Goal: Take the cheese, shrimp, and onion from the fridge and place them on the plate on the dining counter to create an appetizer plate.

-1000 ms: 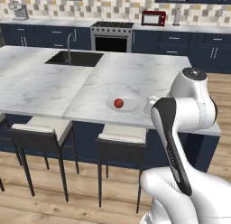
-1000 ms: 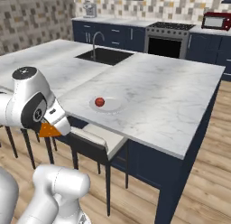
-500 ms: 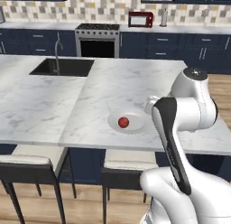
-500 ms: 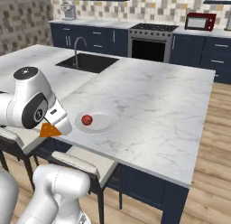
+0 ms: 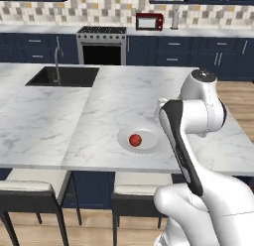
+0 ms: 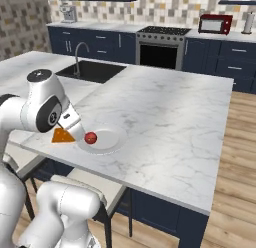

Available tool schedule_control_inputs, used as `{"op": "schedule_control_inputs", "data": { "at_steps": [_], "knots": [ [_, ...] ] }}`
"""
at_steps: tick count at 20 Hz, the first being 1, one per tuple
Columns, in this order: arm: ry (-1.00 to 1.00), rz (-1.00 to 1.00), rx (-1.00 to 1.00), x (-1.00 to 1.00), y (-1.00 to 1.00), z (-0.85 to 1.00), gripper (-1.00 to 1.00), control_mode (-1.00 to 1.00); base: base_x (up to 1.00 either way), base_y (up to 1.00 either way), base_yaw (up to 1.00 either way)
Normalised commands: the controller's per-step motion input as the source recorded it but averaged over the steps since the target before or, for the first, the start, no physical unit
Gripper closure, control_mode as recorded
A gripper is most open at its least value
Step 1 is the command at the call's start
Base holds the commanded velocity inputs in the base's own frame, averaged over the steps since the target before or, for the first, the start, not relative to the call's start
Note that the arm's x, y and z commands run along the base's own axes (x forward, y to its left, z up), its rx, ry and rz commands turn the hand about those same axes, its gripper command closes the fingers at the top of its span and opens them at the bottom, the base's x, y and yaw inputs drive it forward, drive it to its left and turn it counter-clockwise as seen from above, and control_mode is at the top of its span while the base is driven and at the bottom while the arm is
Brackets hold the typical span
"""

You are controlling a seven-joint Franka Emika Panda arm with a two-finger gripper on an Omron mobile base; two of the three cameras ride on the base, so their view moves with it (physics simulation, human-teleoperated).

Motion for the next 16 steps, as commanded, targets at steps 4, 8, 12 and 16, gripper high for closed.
{"op": "schedule_control_inputs", "data": {
  "at_steps": [4,8,12,16],
  "knots": [
    [0.0,0.0,0.0,1.0,0.0,-0.14,1.0,-1.0,0.0,0.0,0.0],
    [0.0,0.02,0.0,1.0,0.0,-0.43,1.0,-1.0,0.0,0.0,0.0],
    [-0.01,0.01,0.0,0.93,0.0,-0.59,1.0,-1.0,0.0,0.0,0.0],
    [0.0,-0.03,0.0,0.73,0.01,-0.46,1.0,-1.0,0.0,0.0,0.0]
  ]
}}
